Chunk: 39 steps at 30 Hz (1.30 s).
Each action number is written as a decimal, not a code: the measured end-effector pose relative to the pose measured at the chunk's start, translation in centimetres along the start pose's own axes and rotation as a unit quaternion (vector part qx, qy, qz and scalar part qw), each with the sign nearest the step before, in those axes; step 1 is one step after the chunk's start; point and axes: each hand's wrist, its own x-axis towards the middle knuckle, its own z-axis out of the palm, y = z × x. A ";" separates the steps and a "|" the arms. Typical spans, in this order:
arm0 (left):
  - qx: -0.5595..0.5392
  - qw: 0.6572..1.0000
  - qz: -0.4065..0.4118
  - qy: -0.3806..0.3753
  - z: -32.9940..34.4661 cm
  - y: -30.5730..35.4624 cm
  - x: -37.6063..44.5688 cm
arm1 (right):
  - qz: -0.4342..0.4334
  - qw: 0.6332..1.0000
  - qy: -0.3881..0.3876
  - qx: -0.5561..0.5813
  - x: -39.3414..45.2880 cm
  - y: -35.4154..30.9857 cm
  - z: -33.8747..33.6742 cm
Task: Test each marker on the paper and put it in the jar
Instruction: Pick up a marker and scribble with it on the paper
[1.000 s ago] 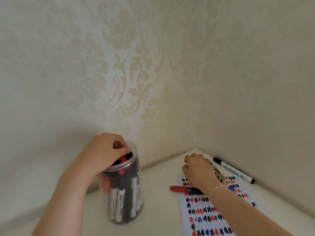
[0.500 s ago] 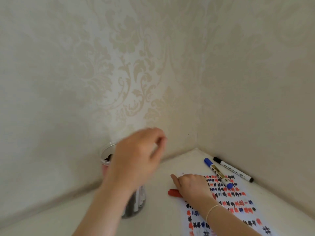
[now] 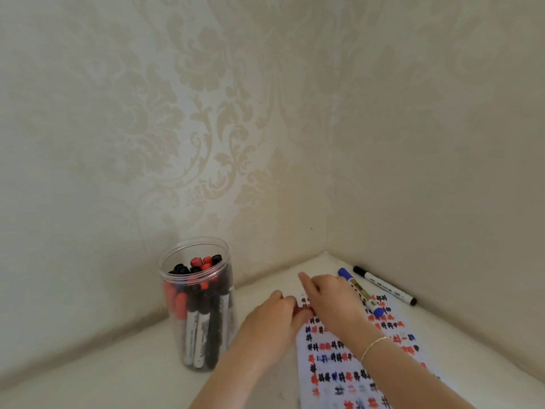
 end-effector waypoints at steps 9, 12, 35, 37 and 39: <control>-0.176 0.984 0.012 0.008 0.5 0.6 -0.6 | 0.183 0.756 -0.168 0.606 -2.1 0.3 -3.3; -0.226 0.973 0.043 -0.035 1.1 1.0 -1.1 | 0.144 0.823 -0.139 0.532 -2.7 0.2 -3.0; -0.120 0.990 0.067 -0.042 4.9 2.7 -1.5 | 0.204 0.894 -0.008 0.399 -12.4 5.3 -5.3; -0.086 0.991 0.083 -0.062 5.9 2.8 -1.3 | 0.208 0.898 0.030 0.386 -13.2 5.8 -4.6; -0.051 0.993 0.096 -0.055 6.5 2.7 -1.0 | 0.209 0.908 0.068 0.357 -13.7 5.9 -4.2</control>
